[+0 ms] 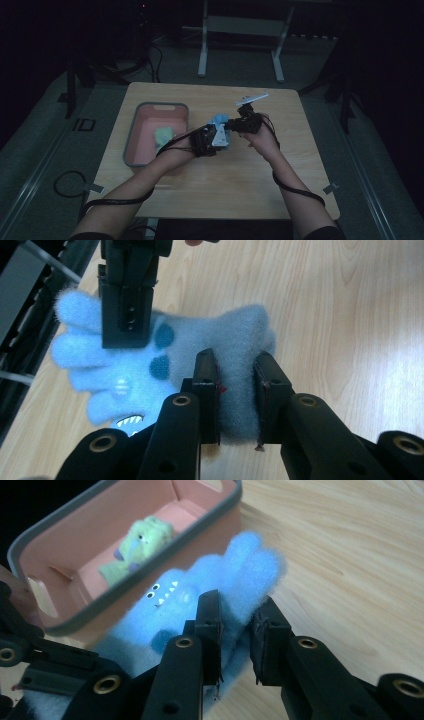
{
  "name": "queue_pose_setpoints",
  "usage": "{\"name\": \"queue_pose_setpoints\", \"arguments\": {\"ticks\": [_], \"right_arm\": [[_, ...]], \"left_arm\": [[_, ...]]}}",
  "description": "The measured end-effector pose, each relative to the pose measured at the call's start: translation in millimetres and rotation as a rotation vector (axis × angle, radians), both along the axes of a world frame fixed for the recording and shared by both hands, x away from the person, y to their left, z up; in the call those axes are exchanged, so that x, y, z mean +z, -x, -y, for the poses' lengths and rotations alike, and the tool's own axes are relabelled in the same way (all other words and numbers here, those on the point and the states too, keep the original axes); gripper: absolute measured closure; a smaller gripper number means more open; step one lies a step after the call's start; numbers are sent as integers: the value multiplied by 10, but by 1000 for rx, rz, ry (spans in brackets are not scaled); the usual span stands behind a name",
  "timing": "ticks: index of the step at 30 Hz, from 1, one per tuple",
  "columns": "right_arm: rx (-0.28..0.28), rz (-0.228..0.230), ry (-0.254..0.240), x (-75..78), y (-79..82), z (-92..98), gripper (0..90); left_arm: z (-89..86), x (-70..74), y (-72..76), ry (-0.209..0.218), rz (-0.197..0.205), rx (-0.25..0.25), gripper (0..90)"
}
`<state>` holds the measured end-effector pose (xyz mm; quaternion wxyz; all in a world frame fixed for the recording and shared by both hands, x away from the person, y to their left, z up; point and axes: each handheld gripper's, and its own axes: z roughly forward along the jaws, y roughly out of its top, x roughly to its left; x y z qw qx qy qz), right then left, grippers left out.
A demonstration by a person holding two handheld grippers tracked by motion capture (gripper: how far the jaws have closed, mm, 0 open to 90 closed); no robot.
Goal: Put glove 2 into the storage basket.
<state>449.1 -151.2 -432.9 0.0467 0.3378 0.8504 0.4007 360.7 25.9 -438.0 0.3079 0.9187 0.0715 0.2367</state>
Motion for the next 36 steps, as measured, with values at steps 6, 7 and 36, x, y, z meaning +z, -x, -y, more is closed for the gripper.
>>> {"name": "queue_pose_setpoints", "arguments": {"ticks": [6,7,36], "right_arm": [[26,-2,-4,53,-35,-186,765],[31,1,-5,61,-39,-223,765],[198,-27,-29,-41,-77,-1437,770]], "left_arm": [[-160,36,8,-9,4,15,763],[-194,46,7,-11,1,19,763],[-1302,-71,183,-49,-34,137,763]]}}
